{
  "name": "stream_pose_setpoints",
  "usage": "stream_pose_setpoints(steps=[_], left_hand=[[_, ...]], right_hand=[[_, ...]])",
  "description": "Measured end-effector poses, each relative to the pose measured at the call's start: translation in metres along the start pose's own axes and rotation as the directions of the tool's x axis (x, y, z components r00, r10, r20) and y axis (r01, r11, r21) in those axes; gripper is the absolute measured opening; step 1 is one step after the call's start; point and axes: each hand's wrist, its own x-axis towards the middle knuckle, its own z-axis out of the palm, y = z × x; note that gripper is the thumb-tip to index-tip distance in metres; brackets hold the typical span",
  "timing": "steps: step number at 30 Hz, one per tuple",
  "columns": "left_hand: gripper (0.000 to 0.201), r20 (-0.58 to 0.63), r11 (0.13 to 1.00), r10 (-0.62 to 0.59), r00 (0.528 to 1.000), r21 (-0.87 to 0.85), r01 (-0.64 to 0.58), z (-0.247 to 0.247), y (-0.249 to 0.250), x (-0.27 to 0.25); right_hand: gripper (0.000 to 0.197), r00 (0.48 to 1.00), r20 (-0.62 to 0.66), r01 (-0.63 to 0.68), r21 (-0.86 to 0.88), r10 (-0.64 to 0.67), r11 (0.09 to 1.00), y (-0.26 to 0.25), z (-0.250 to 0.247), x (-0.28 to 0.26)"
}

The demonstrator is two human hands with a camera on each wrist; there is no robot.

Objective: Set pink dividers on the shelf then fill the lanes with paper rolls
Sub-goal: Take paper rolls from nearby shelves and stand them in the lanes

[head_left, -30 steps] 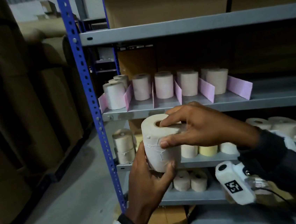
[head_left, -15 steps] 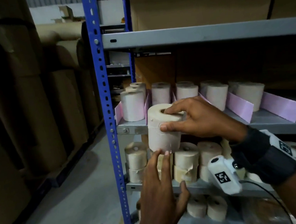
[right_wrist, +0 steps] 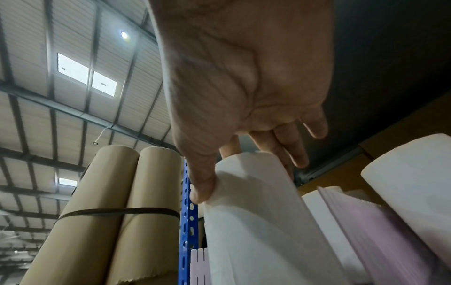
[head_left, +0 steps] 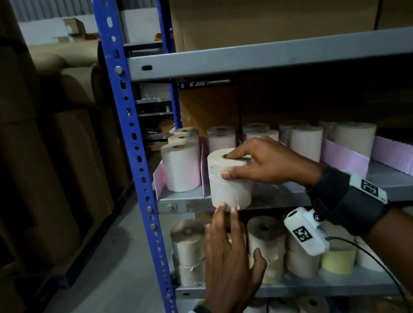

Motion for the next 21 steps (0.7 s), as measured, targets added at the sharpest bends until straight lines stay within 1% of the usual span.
stream_pose_setpoints(steps=[4,7,13,18,21], left_hand=[[0.092,0.018,0.999,-0.020,1.000,0.030,0.019,0.005,-0.004,0.012],[0.093,0.051,0.998,-0.023,0.998,0.060,0.020,0.009,-0.005,0.022],[0.094,0.119,0.995,-0.052,0.991,0.093,0.041,0.016,-0.012,0.033],[0.095,0.136,0.984,0.013,0.991,0.173,-0.037,0.019,-0.025,0.027],[0.095,0.146,0.979,0.030,0.989,0.196,-0.059,0.021,-0.034,0.026]], right_hand=[[0.058,0.994,0.105,0.006,-0.150,0.010,0.989,0.006,-0.002,0.022],[0.053,0.990,0.134,-0.008,-0.246,0.042,0.969,0.009,-0.004,0.034],[0.044,0.982,0.156,-0.056,-0.282,0.103,0.958,0.011,-0.003,0.051],[0.044,0.969,0.186,-0.085,-0.359,0.160,0.929,0.008,-0.004,0.066],[0.039,0.968,0.199,-0.074,-0.360,0.154,0.930,0.009,-0.004,0.071]])
